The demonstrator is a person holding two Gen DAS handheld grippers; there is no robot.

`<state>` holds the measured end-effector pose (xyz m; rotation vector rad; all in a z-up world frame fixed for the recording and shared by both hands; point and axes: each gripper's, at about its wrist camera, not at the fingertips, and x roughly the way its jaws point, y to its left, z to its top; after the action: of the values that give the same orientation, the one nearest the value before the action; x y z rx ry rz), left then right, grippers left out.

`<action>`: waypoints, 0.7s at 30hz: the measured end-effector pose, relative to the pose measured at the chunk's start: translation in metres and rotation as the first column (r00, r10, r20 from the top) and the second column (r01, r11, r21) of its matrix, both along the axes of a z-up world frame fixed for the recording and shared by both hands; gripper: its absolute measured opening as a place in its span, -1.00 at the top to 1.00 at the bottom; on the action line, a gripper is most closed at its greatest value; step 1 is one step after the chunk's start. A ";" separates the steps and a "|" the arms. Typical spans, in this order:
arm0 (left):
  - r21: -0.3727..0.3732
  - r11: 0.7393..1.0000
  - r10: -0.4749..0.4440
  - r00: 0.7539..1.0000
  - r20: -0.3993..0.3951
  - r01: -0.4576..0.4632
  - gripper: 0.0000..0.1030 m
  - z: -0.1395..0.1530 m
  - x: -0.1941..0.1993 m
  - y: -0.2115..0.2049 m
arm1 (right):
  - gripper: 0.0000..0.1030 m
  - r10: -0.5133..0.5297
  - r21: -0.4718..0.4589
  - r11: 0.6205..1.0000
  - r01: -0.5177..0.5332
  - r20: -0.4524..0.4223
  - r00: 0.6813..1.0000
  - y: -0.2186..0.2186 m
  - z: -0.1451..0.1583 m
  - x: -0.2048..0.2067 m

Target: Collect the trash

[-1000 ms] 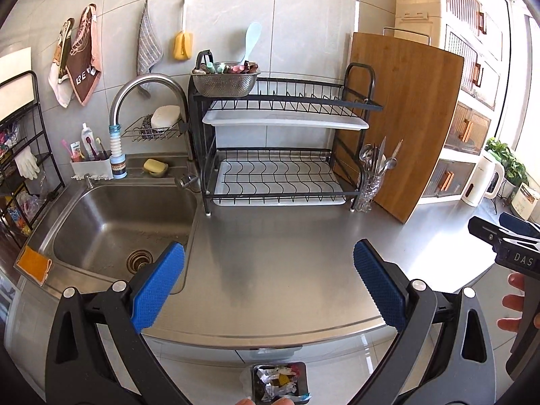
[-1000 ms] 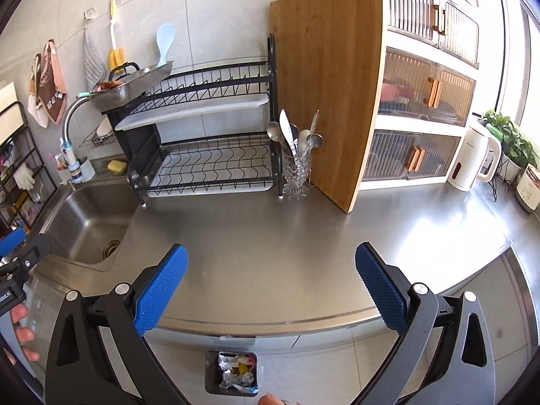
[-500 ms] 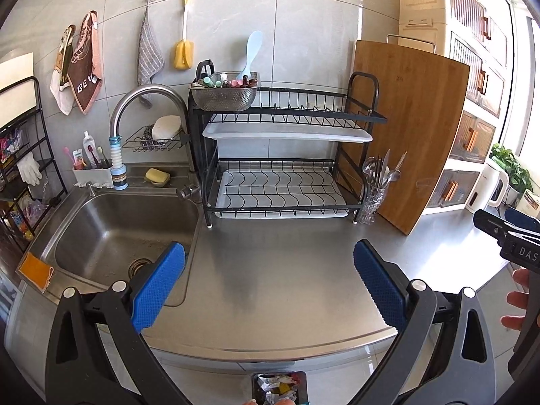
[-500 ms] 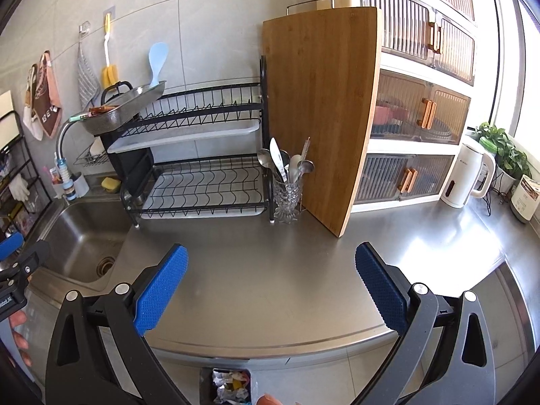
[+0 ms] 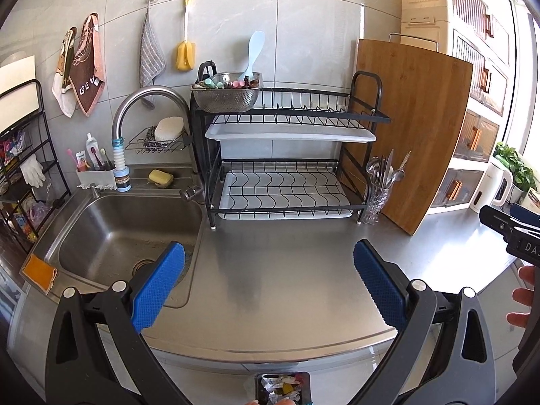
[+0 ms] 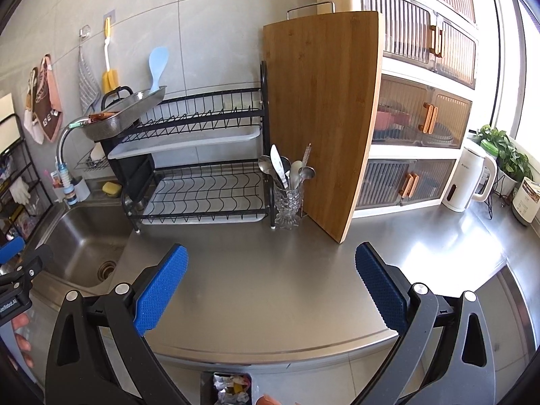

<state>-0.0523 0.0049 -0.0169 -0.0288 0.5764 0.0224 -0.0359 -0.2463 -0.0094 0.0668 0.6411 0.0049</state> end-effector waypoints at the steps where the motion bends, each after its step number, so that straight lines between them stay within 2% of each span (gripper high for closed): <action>1: -0.001 1.000 -0.002 1.000 0.001 0.002 -0.85 0.000 0.000 0.000 | -0.94 0.000 -0.001 1.000 0.000 0.000 1.000 0.000 0.000 0.000; 21: 0.006 1.000 -0.014 1.000 0.009 0.014 -0.85 0.004 -0.005 -0.003 | -0.94 -0.009 -0.009 1.000 0.009 0.009 1.000 -0.003 0.009 -0.005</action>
<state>-0.0569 0.0021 -0.0125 -0.0188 0.5676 0.0105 -0.0408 -0.2491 -0.0005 0.0611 0.6316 -0.0065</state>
